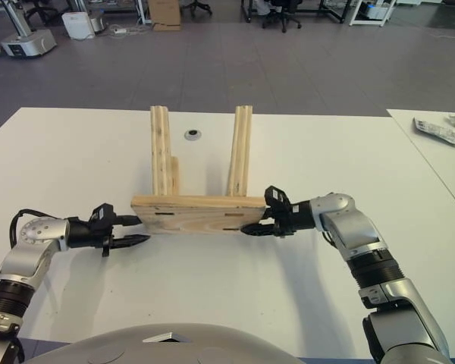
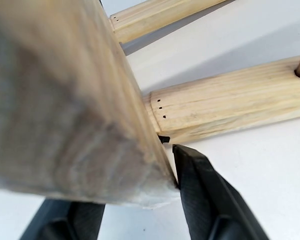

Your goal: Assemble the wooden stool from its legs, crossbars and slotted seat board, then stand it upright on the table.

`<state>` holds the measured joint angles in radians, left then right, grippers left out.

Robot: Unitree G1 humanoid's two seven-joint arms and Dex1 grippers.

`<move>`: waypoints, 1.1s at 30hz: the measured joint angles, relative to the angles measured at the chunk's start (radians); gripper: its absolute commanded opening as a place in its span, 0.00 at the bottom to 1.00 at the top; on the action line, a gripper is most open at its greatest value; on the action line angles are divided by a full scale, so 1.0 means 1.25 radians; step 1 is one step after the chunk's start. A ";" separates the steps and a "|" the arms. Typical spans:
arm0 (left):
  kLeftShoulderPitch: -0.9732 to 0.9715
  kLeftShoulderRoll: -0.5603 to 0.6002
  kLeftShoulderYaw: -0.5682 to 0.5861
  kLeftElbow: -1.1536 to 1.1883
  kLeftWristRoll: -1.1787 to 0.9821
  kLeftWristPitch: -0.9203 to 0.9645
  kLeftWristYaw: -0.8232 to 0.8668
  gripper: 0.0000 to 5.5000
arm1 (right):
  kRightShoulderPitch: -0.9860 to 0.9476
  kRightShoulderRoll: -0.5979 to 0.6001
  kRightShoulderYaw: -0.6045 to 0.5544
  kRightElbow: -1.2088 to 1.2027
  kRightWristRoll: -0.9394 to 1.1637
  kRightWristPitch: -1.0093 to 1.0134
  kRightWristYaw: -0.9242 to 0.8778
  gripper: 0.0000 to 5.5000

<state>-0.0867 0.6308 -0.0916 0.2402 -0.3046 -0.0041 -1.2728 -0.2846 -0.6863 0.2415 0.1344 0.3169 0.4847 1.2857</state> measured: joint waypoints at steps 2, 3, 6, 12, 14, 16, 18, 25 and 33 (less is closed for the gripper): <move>-0.015 -0.005 0.001 0.024 0.000 -0.006 -0.004 0.62 | 0.000 0.001 0.005 -0.002 -0.002 -0.003 0.002 0.35; -0.024 -0.008 0.003 0.037 0.000 -0.010 -0.003 0.66 | 0.000 0.004 0.007 -0.003 -0.004 -0.008 0.003 0.34; -0.058 -0.019 0.008 0.083 0.000 -0.039 -0.004 0.76 | -0.002 0.014 0.015 -0.006 -0.005 -0.012 0.004 0.34; -0.100 -0.023 0.021 0.127 -0.001 -0.069 -0.006 0.72 | -0.007 0.017 0.028 -0.009 -0.007 -0.014 0.013 0.34; -0.096 -0.023 0.021 0.098 -0.014 -0.036 -0.022 0.67 | -0.008 0.016 0.028 -0.009 -0.007 -0.015 0.023 0.34; -0.080 -0.024 0.010 0.046 -0.033 0.000 -0.042 0.59 | -0.014 0.012 0.025 -0.007 -0.004 -0.016 0.047 0.34; -0.052 -0.022 0.002 0.015 -0.035 0.018 -0.045 0.51 | -0.017 0.016 0.013 0.005 0.002 -0.012 0.054 0.34; -0.014 -0.009 0.036 -0.084 -0.089 0.117 -0.036 0.34 | -0.038 0.025 -0.050 0.019 0.063 0.058 0.073 0.34; -0.182 0.058 0.204 -0.228 -0.488 0.733 0.099 0.34 | -0.159 -0.004 -0.249 -0.138 0.331 0.464 -0.015 0.32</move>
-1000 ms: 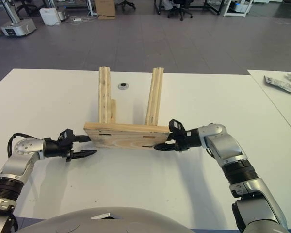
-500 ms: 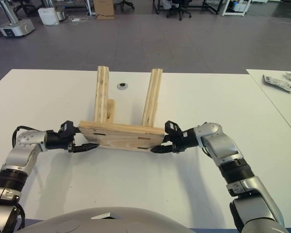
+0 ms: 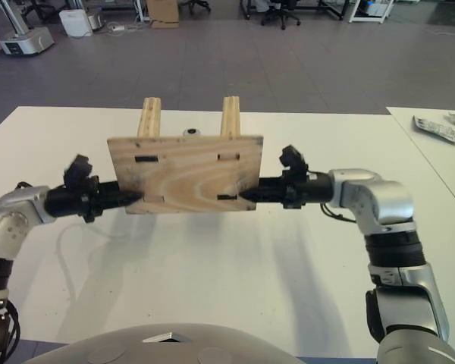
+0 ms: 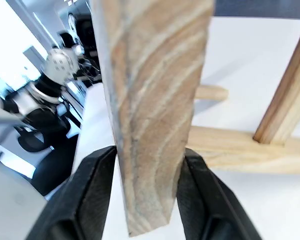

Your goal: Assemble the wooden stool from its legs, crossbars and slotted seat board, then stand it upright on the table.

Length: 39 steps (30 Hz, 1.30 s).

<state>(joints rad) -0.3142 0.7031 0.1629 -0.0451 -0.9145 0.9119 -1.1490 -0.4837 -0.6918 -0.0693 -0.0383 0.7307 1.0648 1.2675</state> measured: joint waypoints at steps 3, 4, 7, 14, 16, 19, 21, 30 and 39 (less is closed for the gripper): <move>-0.111 -0.010 0.088 0.024 -0.178 0.170 0.146 0.33 | -0.096 0.018 -0.102 -0.001 0.107 0.105 -0.072 0.31; -0.134 -0.018 0.111 0.045 -0.227 0.185 0.190 0.32 | -0.113 0.031 -0.124 0.002 0.134 0.122 -0.091 0.30; -0.228 -0.109 0.180 0.140 -0.455 0.171 0.465 0.26 | -0.208 0.154 -0.241 0.115 0.249 0.228 -0.289 0.28; -0.250 -0.278 0.183 0.108 -0.696 0.015 1.055 0.26 | -0.305 0.359 -0.496 0.283 0.350 0.248 -0.793 0.29; -0.250 -0.304 0.179 0.100 -0.713 -0.023 1.170 0.26 | -0.307 0.411 -0.548 0.303 0.379 0.238 -0.934 0.29; -0.248 -0.349 0.178 0.101 -0.720 -0.074 1.307 0.26 | -0.328 0.487 -0.616 0.310 0.425 0.197 -1.173 0.29; -0.248 -0.370 0.178 0.101 -0.735 -0.102 1.372 0.36 | -0.352 0.513 -0.634 0.301 0.452 0.174 -1.306 0.39; -0.283 -0.238 0.094 0.192 -0.562 -0.022 1.211 0.55 | -0.385 0.531 -0.550 0.206 0.495 0.151 -1.642 0.60; -0.372 -0.077 0.075 -0.027 -0.212 -0.129 0.857 0.55 | -0.450 0.273 -0.442 0.176 0.533 0.106 -1.382 0.60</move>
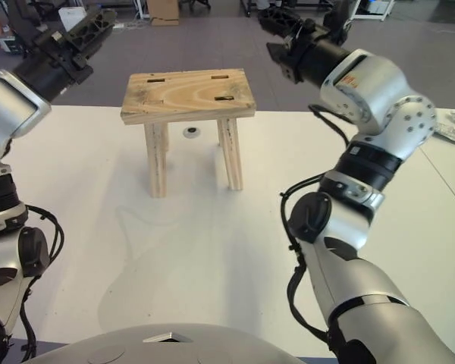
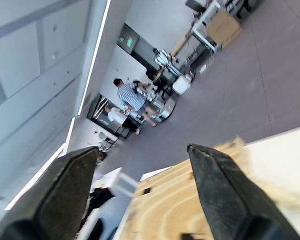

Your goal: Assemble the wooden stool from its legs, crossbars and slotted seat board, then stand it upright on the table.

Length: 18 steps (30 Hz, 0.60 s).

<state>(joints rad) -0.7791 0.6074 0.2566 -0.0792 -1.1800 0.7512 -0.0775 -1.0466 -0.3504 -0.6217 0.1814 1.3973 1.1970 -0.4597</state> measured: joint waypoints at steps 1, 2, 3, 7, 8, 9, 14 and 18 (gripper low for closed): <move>0.036 0.022 0.005 -0.019 0.084 -0.063 -0.018 0.55 | 0.039 -0.044 0.037 -0.034 -0.075 -0.034 0.048 0.60; 0.085 0.029 0.018 -0.026 0.166 -0.126 -0.018 0.55 | 0.102 -0.073 0.068 -0.069 -0.147 -0.075 0.088 0.60; 0.135 0.027 0.028 -0.032 0.234 -0.178 -0.010 0.55 | 0.168 -0.090 0.102 -0.099 -0.214 -0.115 0.119 0.60; 0.384 -0.080 0.070 -0.052 0.394 -0.319 0.049 0.55 | 0.412 -0.051 0.208 -0.189 -0.429 -0.274 0.185 0.60; 0.406 -0.126 0.089 -0.055 0.408 -0.353 0.080 0.55 | 0.437 -0.049 0.239 -0.197 -0.503 -0.335 0.184 0.60; 0.435 -0.181 0.123 -0.044 0.434 -0.402 0.125 0.55 | 0.481 -0.052 0.280 -0.202 -0.603 -0.406 0.184 0.60; 0.423 -0.232 0.145 0.023 0.507 -0.447 0.189 0.55 | 0.524 0.013 0.340 -0.223 -0.725 -0.502 0.193 0.60; 0.394 -0.243 0.153 0.023 0.500 -0.438 0.185 0.55 | 0.537 0.072 0.338 -0.225 -0.747 -0.525 0.190 0.60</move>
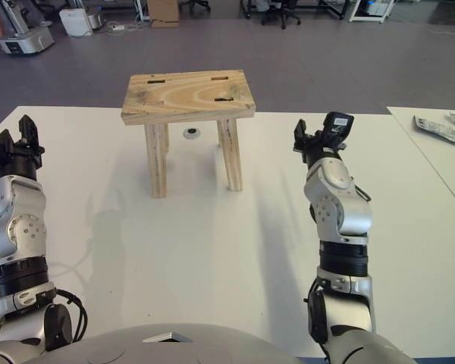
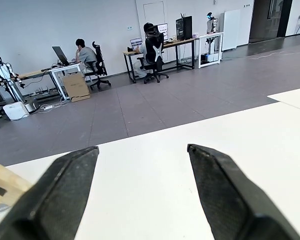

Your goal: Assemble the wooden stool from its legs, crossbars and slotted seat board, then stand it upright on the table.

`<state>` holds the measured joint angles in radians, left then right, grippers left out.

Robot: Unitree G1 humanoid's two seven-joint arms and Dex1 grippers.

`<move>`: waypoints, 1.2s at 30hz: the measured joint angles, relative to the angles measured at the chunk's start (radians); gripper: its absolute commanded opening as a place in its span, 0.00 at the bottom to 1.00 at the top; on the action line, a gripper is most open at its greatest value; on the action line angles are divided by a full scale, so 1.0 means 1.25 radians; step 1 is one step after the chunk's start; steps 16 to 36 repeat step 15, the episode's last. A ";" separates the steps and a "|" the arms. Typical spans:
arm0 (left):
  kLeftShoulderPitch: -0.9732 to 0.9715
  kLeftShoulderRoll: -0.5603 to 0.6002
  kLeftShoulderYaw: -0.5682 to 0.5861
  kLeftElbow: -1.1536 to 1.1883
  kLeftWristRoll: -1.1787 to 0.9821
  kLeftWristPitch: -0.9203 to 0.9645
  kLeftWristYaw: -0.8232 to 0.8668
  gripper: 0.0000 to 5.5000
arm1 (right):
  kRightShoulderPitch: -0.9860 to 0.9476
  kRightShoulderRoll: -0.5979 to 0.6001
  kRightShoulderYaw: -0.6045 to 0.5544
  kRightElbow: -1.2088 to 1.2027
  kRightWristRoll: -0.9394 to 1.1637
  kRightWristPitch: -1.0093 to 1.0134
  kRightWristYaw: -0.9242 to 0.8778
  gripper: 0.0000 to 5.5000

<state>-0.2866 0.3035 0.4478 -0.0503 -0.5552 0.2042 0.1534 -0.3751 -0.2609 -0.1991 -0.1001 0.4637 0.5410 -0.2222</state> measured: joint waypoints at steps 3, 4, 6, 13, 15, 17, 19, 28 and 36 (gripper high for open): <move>-0.017 -0.001 0.003 0.004 0.012 0.000 -0.012 0.55 | 0.000 0.032 -0.002 0.000 -0.017 -0.004 -0.001 0.60; -0.023 0.001 0.005 0.009 0.012 0.002 -0.016 0.55 | 0.000 0.039 -0.005 -0.001 -0.024 -0.007 -0.004 0.60; -0.051 0.011 0.013 0.027 0.012 0.004 -0.028 0.55 | 0.001 0.064 -0.014 -0.009 -0.033 -0.016 -0.014 0.60; -0.084 0.028 0.018 0.081 0.026 0.020 -0.050 0.55 | 0.022 0.121 -0.012 -0.028 -0.084 -0.039 -0.027 0.60; -0.083 0.030 0.012 0.085 0.040 0.009 -0.081 0.55 | 0.022 0.130 0.007 -0.032 -0.100 -0.041 -0.023 0.60; -0.083 0.030 0.012 0.085 0.040 0.009 -0.081 0.55 | 0.022 0.130 0.007 -0.032 -0.100 -0.041 -0.023 0.60; -0.083 0.030 0.012 0.085 0.040 0.009 -0.081 0.55 | 0.022 0.130 0.007 -0.032 -0.100 -0.041 -0.023 0.60; -0.083 0.030 0.012 0.085 0.040 0.009 -0.081 0.55 | 0.022 0.130 0.007 -0.032 -0.100 -0.041 -0.023 0.60; -0.083 0.030 0.012 0.085 0.040 0.009 -0.081 0.55 | 0.022 0.130 0.007 -0.032 -0.100 -0.041 -0.023 0.60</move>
